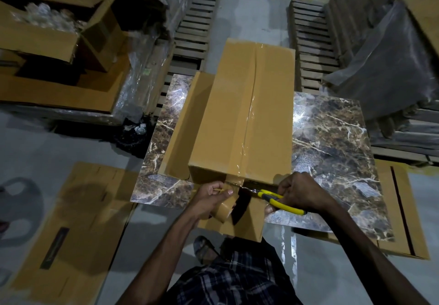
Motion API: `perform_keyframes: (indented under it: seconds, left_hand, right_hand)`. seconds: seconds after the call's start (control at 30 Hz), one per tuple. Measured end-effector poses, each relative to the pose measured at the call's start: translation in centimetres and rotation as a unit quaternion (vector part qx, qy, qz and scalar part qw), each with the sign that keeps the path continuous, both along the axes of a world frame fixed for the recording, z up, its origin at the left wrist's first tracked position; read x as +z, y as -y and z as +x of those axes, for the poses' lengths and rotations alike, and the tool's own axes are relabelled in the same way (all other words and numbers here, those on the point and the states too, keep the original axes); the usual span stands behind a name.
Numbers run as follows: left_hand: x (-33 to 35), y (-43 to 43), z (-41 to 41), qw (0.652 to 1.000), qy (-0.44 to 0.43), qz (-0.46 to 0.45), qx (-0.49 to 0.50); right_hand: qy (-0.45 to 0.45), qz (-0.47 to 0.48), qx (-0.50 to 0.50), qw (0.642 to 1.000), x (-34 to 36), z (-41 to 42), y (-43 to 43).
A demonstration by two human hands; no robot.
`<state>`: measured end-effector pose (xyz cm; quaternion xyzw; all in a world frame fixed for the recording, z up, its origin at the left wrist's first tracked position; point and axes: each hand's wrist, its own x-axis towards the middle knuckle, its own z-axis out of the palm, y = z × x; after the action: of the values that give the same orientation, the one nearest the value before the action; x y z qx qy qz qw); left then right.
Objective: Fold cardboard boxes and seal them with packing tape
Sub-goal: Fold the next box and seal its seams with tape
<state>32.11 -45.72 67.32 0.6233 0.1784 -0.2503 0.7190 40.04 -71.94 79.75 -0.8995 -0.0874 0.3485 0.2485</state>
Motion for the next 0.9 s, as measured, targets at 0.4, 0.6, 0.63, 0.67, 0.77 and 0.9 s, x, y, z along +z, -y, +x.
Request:
perform_keyframes:
  seconds: [0.4,0.6,0.63,0.67,0.77,0.9]
  left_hand:
    - [-8.0,-2.0,-5.2,0.992,-0.030,0.111,-0.060]
    - [-5.2,-2.3,-6.7,0.994,-0.019,0.105,-0.011]
    - [-4.2,-2.2,-6.7,0.994,-0.015,0.107,-0.003]
    - [-3.5,-2.1,-6.7,0.994,-0.008,0.111,0.001]
    - [-1.6,-1.7,-6.7,0.993,0.006,0.114,0.004]
    - [-0.4,-1.1,-6.5,0.992,0.027,0.121,0.006]
  right_hand:
    - [0.156,-0.147,0.148,0.965,-1.0,-1.5,0.9]
    - [0.184,-0.190,0.117,0.957,-7.3,-5.4,7.0]
    - [0.177,-0.204,0.092,0.959,-9.2,-5.5,9.1]
    - [0.175,-0.209,0.069,0.960,-10.1,-5.6,10.4]
    - [0.178,-0.185,-0.016,0.966,-9.2,-5.9,12.3]
    - [0.178,-0.217,-0.038,0.959,-11.4,-4.7,14.3]
